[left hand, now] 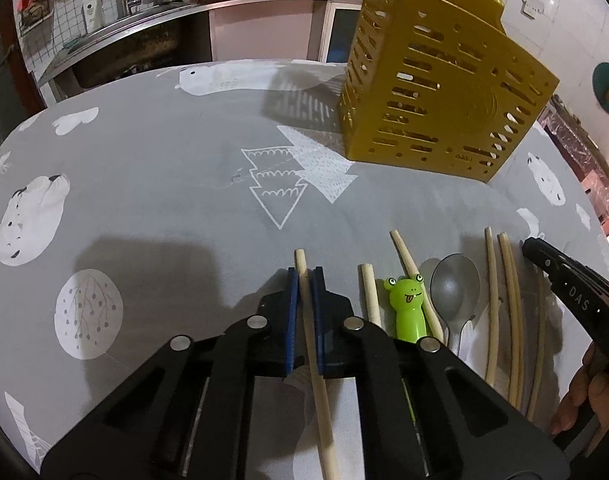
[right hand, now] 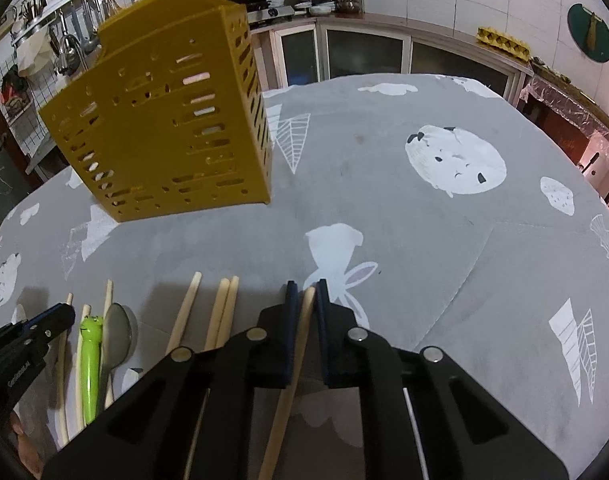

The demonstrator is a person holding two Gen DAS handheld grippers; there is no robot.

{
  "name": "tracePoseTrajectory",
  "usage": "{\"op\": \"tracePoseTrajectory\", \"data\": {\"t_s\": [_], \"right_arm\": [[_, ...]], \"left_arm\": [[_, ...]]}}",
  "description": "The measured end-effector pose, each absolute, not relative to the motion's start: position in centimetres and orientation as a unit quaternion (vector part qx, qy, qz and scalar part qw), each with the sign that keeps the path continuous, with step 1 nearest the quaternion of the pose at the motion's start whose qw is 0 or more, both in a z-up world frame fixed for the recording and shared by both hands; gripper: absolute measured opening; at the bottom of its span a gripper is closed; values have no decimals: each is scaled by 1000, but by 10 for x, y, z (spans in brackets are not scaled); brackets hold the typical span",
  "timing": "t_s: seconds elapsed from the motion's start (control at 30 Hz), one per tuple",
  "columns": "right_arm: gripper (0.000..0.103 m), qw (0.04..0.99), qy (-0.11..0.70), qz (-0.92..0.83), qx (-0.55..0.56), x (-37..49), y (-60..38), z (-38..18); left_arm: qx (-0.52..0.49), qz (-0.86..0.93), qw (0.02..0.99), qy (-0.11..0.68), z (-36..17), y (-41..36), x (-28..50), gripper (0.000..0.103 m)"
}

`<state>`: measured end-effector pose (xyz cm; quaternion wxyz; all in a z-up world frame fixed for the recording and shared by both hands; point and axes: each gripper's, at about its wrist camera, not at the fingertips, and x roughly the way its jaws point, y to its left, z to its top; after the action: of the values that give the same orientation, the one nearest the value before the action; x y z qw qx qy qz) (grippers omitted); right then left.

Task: Organize utensils
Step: 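Lift the chopstick with the left tool and carry it over the yellow holder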

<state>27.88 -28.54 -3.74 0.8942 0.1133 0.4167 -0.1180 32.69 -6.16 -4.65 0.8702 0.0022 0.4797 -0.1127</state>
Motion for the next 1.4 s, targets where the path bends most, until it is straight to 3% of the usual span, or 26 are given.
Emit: {"op": "tracePoseTrajectory", "data": {"t_s": [0.27,0.8,1.4], "right_arm": [[8,922,354,-105,113,260,-290,-2],[6,975,192,-76,80,186,-281,57],[6,985,120,-68,104,142,-283,75]], "left_arm": [[-12,-98,890,446,-30,-55,315,5],[-7,-108,958,267,47,-45,227,5],[-8,-113,977,180,76,-34,184,5]]}}
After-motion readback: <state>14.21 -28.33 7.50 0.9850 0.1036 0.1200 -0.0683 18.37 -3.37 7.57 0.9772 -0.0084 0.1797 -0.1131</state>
